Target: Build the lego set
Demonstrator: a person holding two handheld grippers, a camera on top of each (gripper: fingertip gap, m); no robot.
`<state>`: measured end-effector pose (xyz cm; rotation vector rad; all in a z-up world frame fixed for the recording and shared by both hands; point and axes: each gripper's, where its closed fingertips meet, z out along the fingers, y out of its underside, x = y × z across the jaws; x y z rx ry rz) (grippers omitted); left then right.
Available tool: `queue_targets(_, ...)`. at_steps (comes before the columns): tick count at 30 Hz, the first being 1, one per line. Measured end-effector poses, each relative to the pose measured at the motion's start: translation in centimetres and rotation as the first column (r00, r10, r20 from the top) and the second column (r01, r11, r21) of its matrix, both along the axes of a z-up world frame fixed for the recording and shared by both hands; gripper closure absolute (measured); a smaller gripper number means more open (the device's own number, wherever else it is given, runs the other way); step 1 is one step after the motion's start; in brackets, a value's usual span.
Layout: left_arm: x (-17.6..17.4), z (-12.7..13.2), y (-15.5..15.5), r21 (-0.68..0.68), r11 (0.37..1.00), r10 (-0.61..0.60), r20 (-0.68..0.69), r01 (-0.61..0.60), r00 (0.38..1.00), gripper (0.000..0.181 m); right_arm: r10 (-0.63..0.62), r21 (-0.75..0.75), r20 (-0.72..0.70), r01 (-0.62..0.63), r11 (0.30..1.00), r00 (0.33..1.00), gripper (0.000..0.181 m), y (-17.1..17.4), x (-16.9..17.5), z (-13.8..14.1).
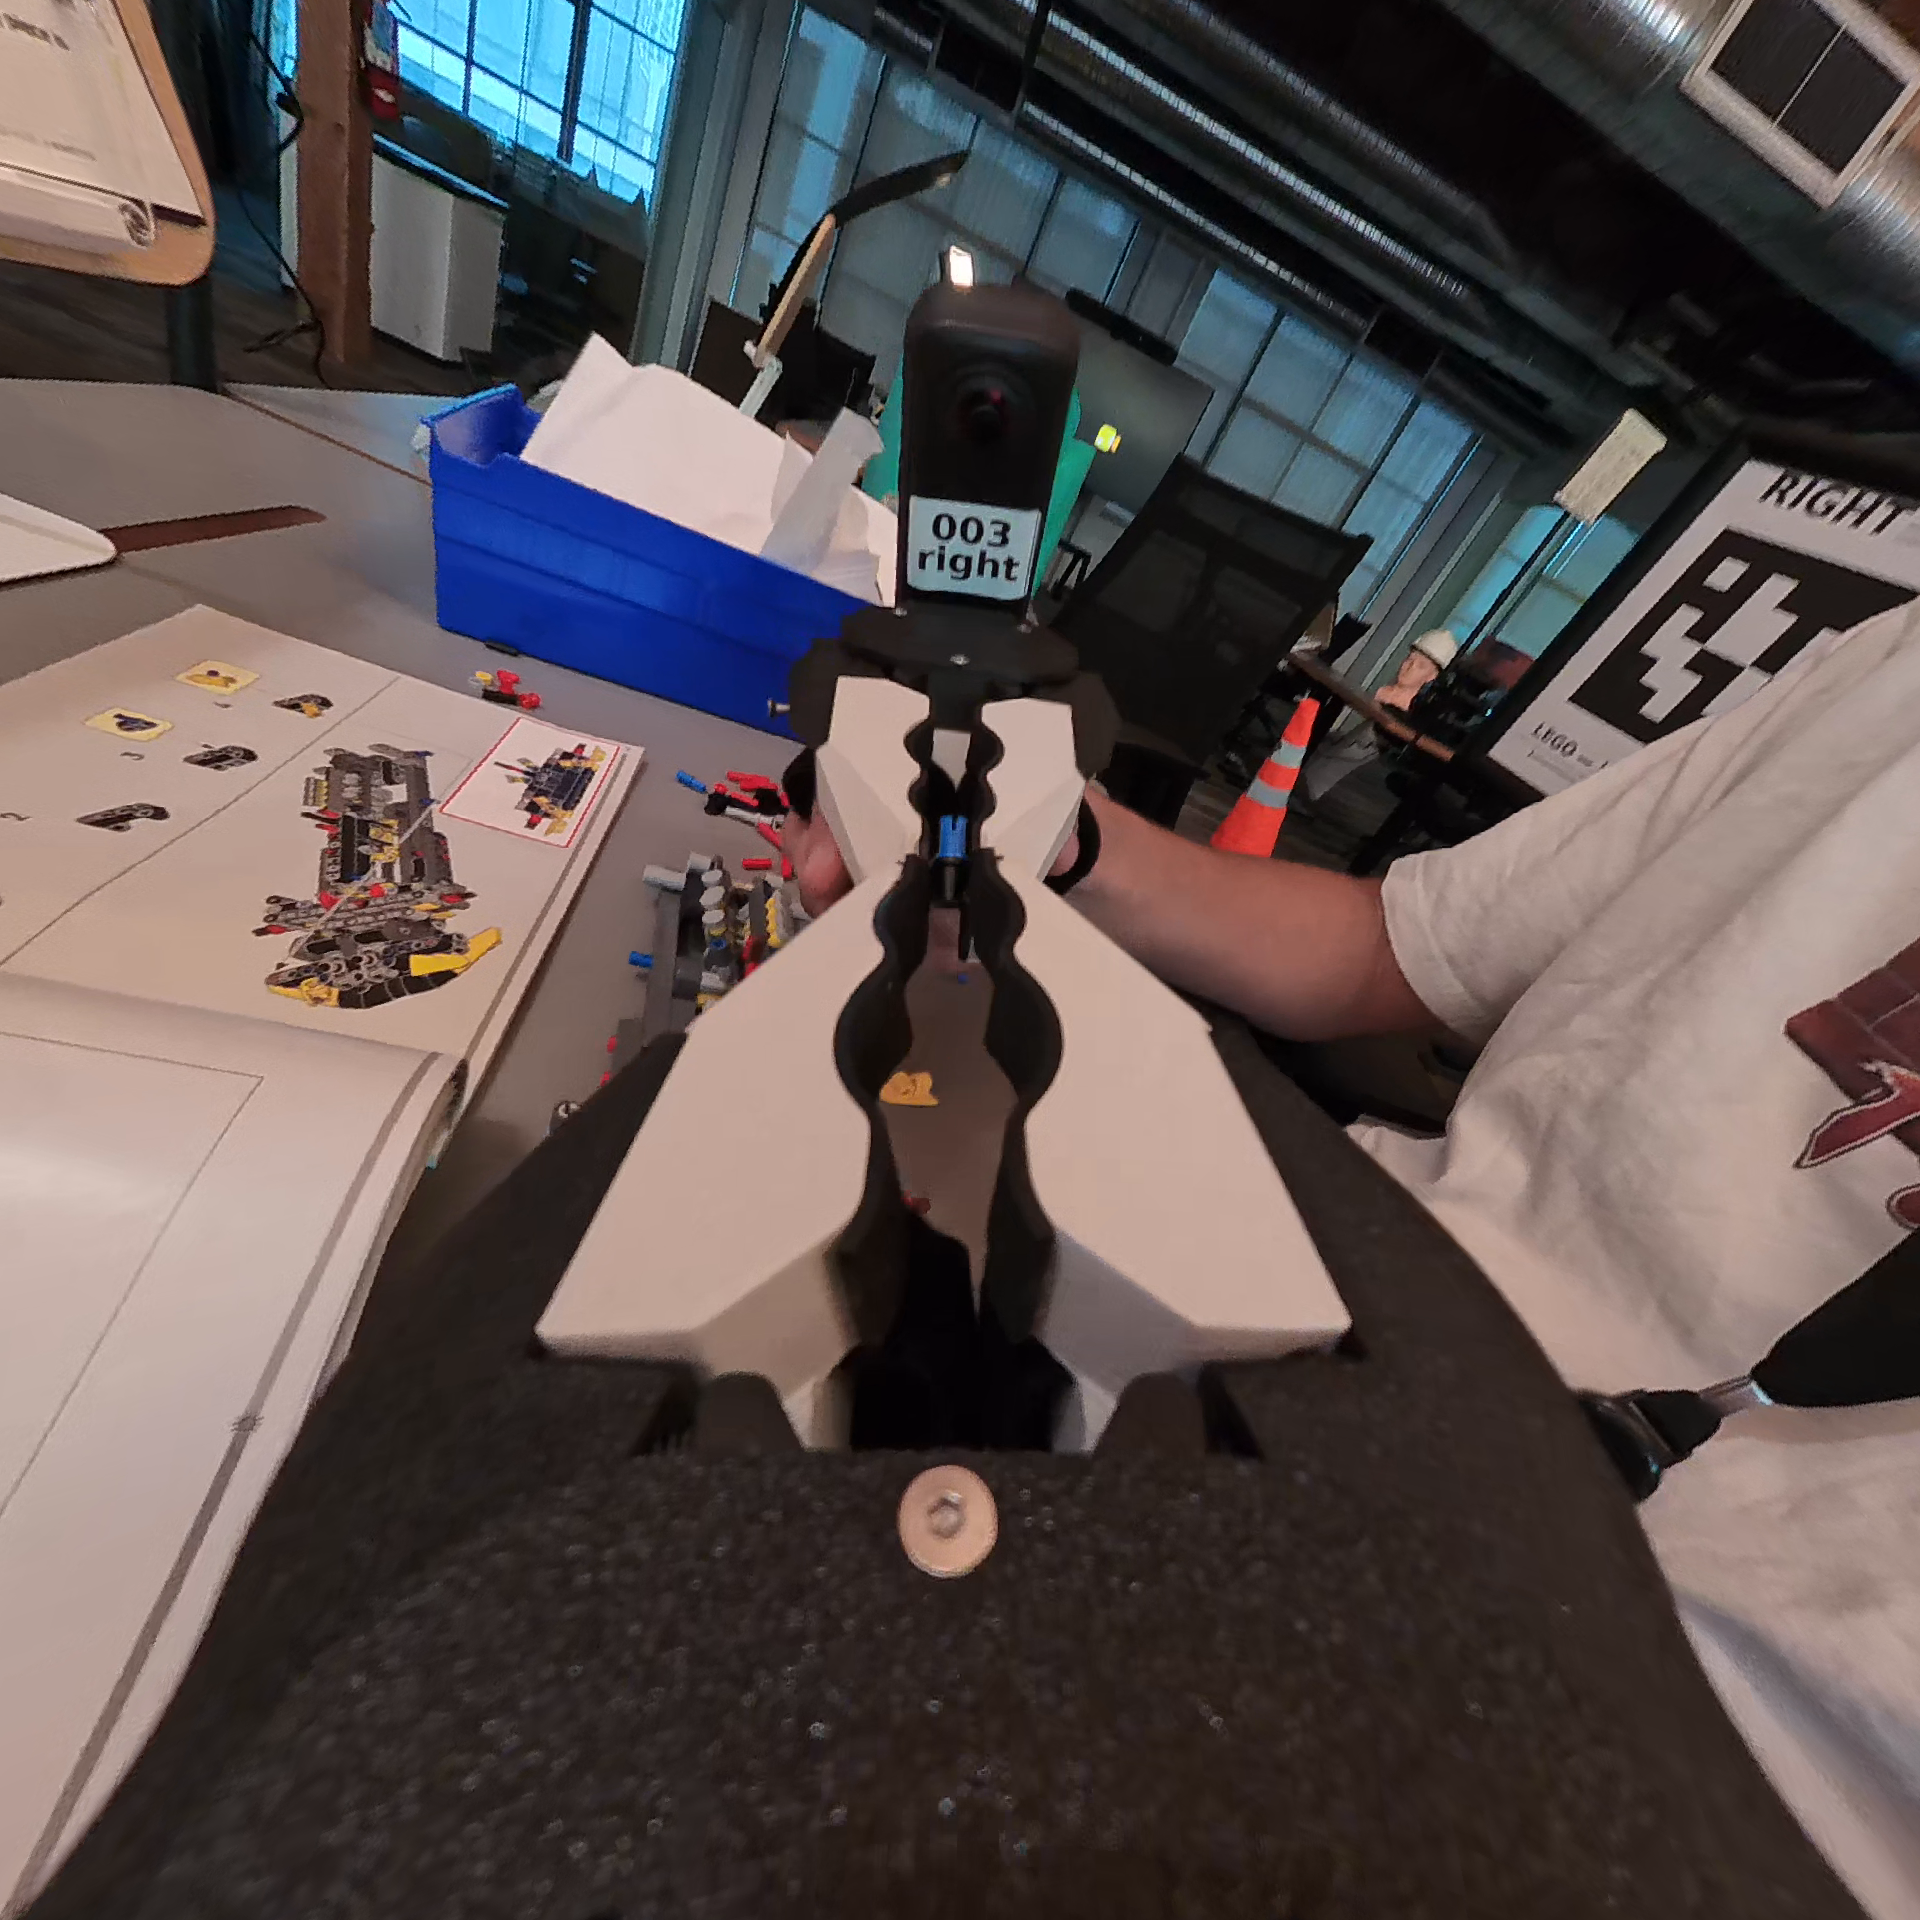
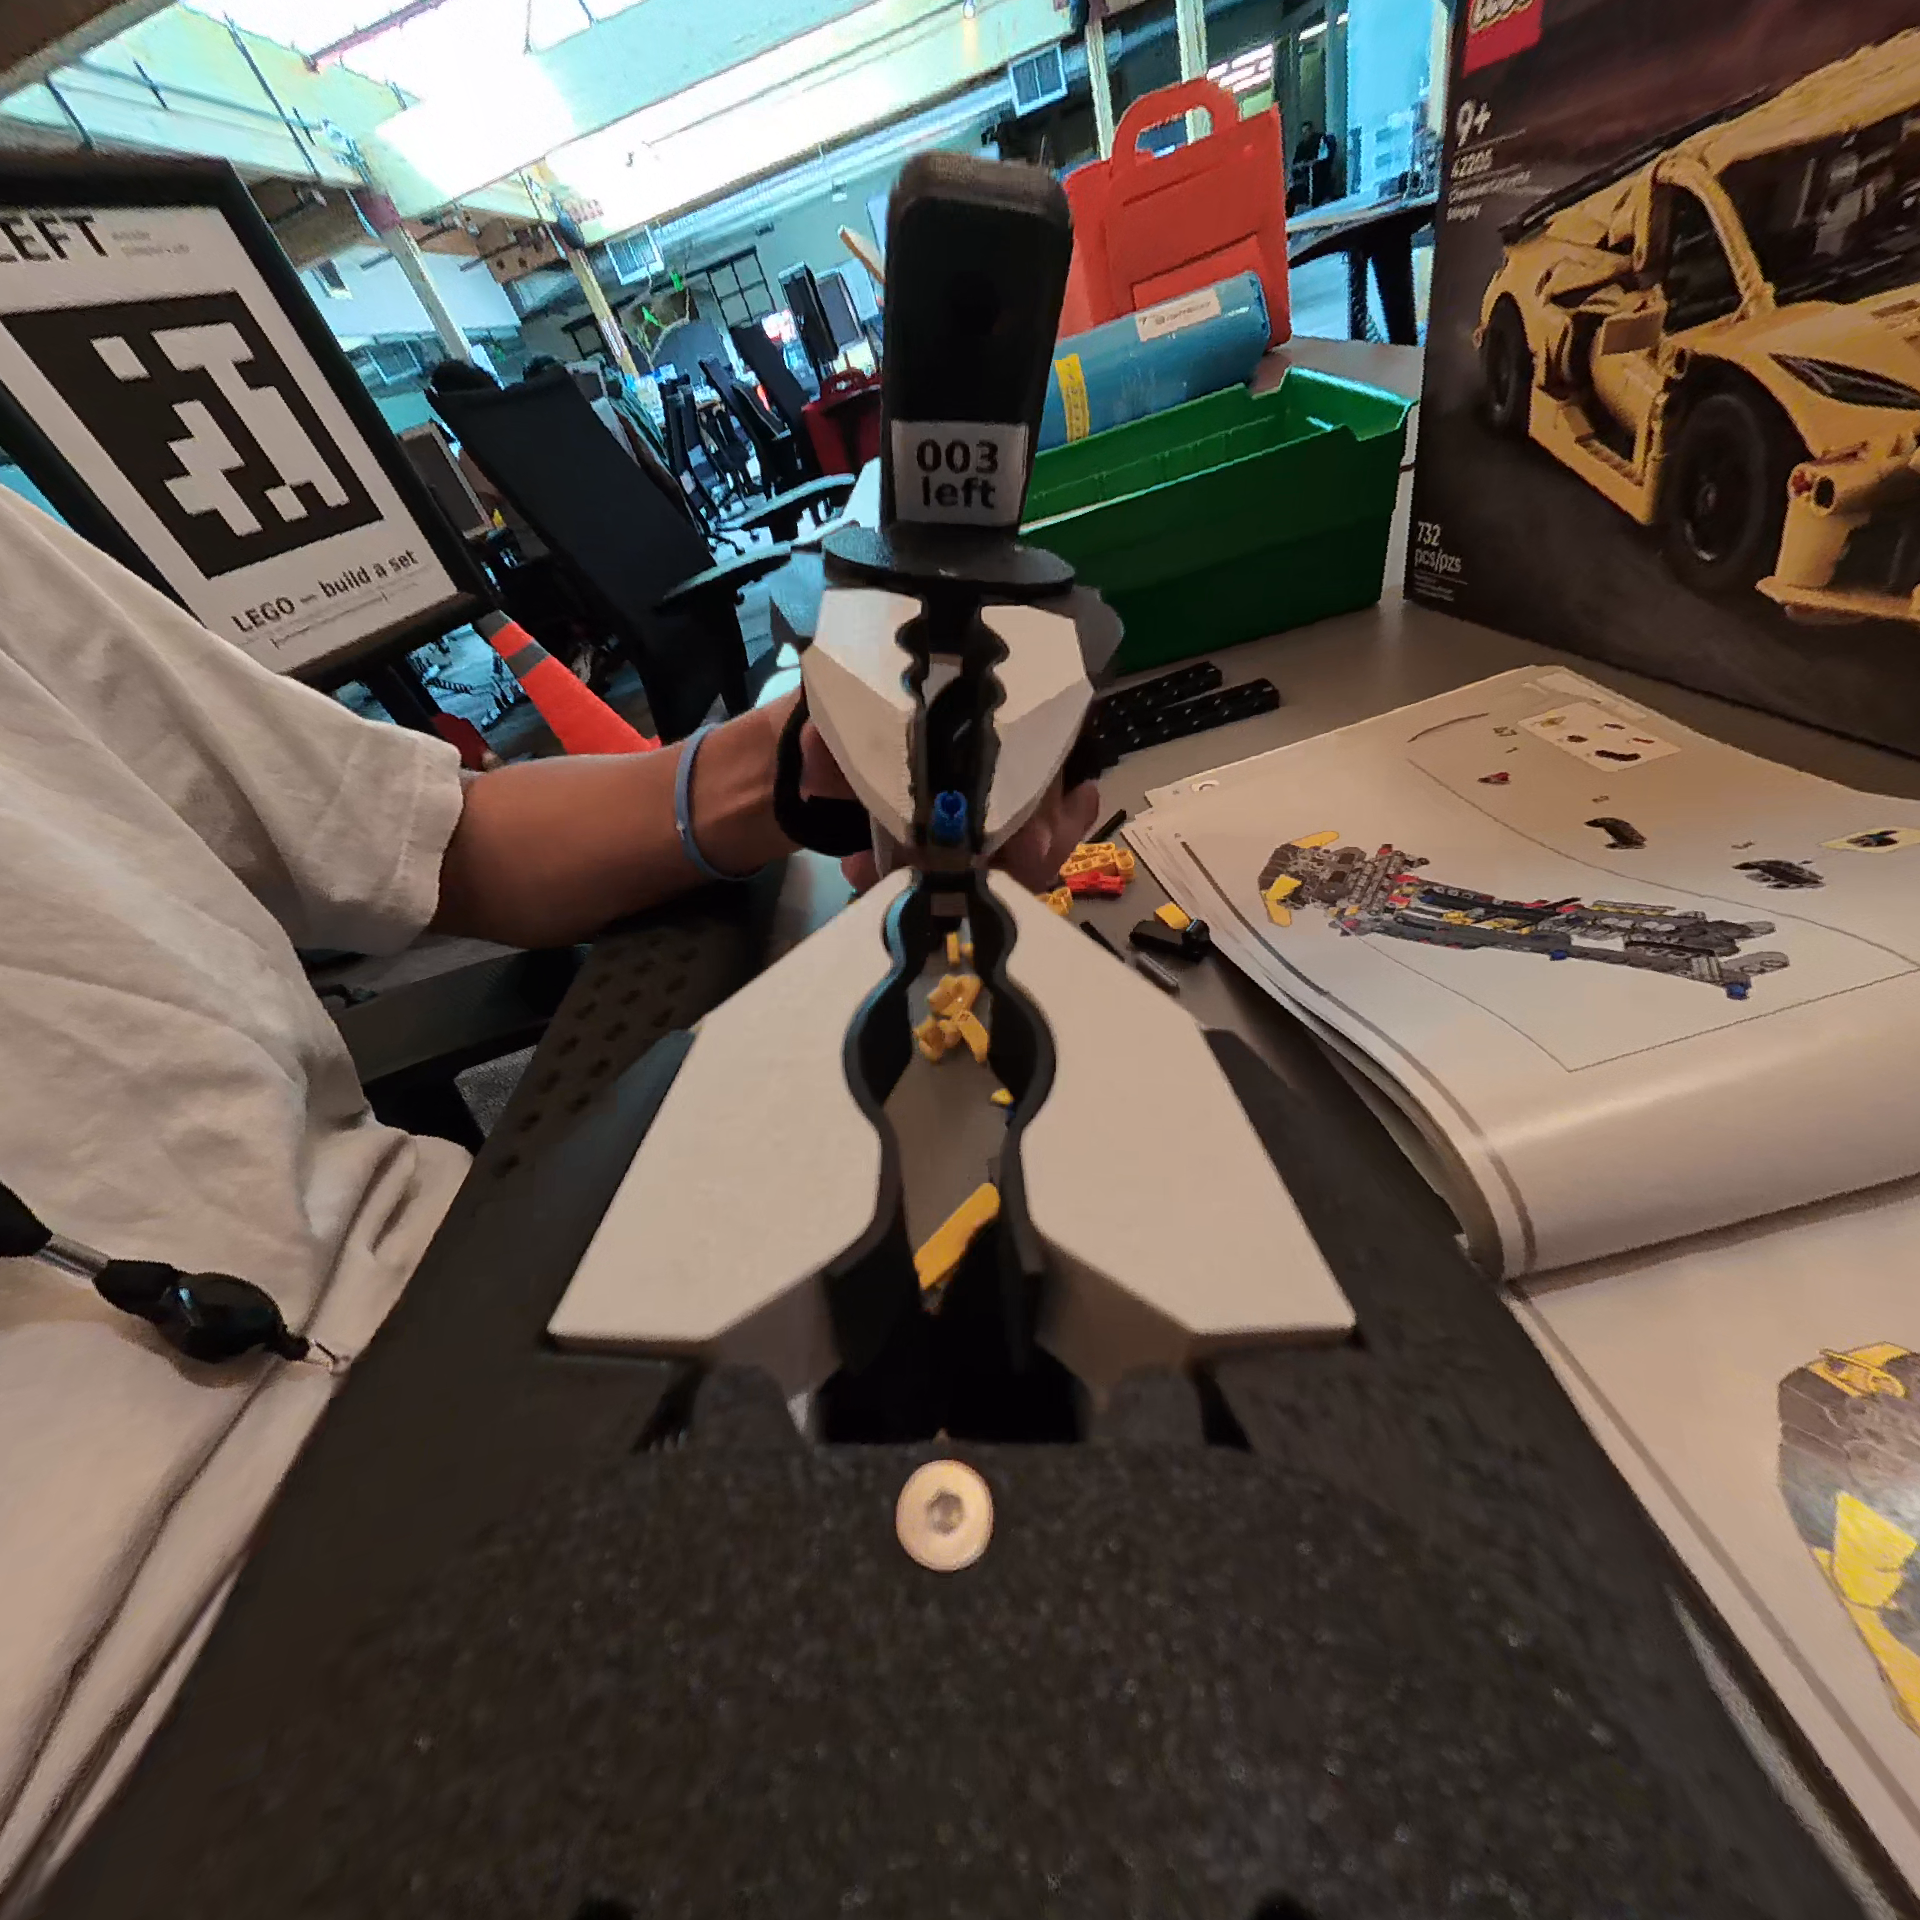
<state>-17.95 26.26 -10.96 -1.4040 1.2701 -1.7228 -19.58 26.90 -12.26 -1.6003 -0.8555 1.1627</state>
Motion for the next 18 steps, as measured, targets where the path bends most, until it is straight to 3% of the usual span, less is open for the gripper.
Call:
queue_targets(3, -0.1, 0.3, 0.1, -0.015, 1.0, 0.002, 0.015, -0.002, 1.0, 0.172, -0.013, -0.012, -0.05, 0.013, 1.0, 0.999, 0.175, 0.3, 0.2, 0.7)
queue_targets(9, 0.1, 0.1, 0.1, 0.018, 1.0, 0.013, 0.008, -0.013, 1.0, 0.175, -0.01, -0.002, -0.022, 0.01, 1.0, 1.0, 0.175, 0.1, 0.2, 0.5)
queue_targets(18, 0.0, -0.8, -0.4, 0.144, 0.989, 0.021, -0.057, -0.013, 0.998, 0.175, 0.008, -0.006, -0.082, -0.009, 1.0, 0.997, 0.166, -0.1, 1.1, 1.6)
